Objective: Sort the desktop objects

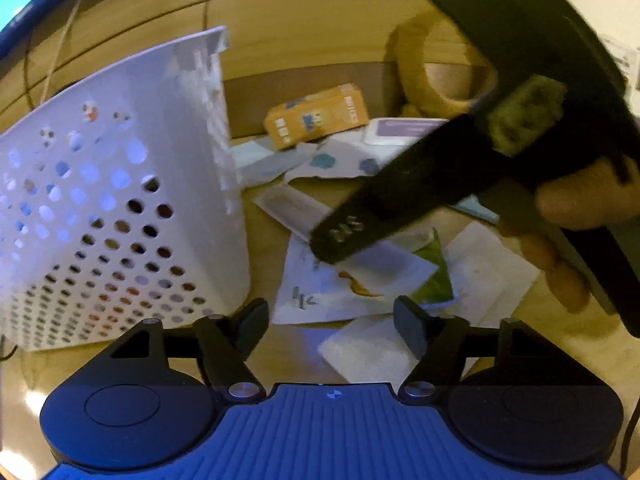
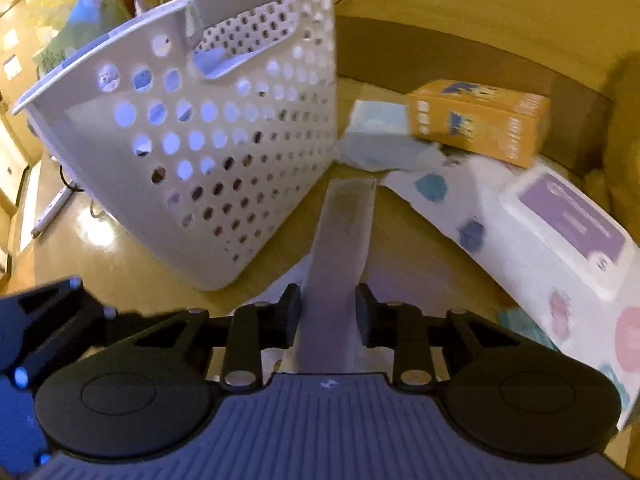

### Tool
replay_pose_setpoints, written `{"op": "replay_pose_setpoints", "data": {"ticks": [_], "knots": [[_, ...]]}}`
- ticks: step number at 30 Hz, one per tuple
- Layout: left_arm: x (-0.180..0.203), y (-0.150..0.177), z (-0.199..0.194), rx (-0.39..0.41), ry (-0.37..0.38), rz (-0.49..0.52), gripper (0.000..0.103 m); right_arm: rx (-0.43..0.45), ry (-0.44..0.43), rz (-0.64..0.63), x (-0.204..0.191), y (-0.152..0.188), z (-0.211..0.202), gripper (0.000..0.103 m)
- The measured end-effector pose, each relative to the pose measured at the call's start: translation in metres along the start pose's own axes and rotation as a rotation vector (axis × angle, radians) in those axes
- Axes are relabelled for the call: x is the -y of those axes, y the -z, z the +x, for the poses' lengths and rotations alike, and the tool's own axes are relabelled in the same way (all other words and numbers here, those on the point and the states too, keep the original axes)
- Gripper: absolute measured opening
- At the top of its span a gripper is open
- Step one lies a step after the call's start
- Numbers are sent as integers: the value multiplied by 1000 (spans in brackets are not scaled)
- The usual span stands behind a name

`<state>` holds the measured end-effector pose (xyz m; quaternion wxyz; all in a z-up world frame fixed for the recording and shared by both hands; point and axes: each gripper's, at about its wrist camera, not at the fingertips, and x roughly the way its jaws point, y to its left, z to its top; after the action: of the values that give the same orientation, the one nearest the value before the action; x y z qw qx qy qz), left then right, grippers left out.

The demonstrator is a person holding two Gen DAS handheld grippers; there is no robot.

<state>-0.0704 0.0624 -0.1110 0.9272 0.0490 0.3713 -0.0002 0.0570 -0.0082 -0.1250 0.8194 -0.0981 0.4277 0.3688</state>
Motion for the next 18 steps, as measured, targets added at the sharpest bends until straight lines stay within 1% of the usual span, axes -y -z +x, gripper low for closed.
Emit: {"op": "replay_pose_setpoints", "data": {"ticks": [3, 6, 9, 11, 13, 17, 18], "knots": [[6, -4, 1, 5, 11, 38, 80, 32, 25, 35, 12, 9, -18, 31], [10, -9, -1, 9, 50, 27, 80, 83, 30, 90, 30, 14, -42, 30], [15, -12, 3, 0, 61, 5, 80, 140, 76, 120, 48, 16, -66, 31], [22, -18, 10, -7, 57, -18, 80, 164, 91, 149, 59, 18, -78, 31], [31, -24, 14, -19, 57, -47, 84, 170, 115, 162, 66, 24, -86, 31], [40, -31, 24, -51, 14, -97, 88, 165, 131, 174, 69, 34, -89, 31], [42, -34, 26, -54, 2, -106, 91, 165, 133, 180, 69, 37, -90, 31]]}}
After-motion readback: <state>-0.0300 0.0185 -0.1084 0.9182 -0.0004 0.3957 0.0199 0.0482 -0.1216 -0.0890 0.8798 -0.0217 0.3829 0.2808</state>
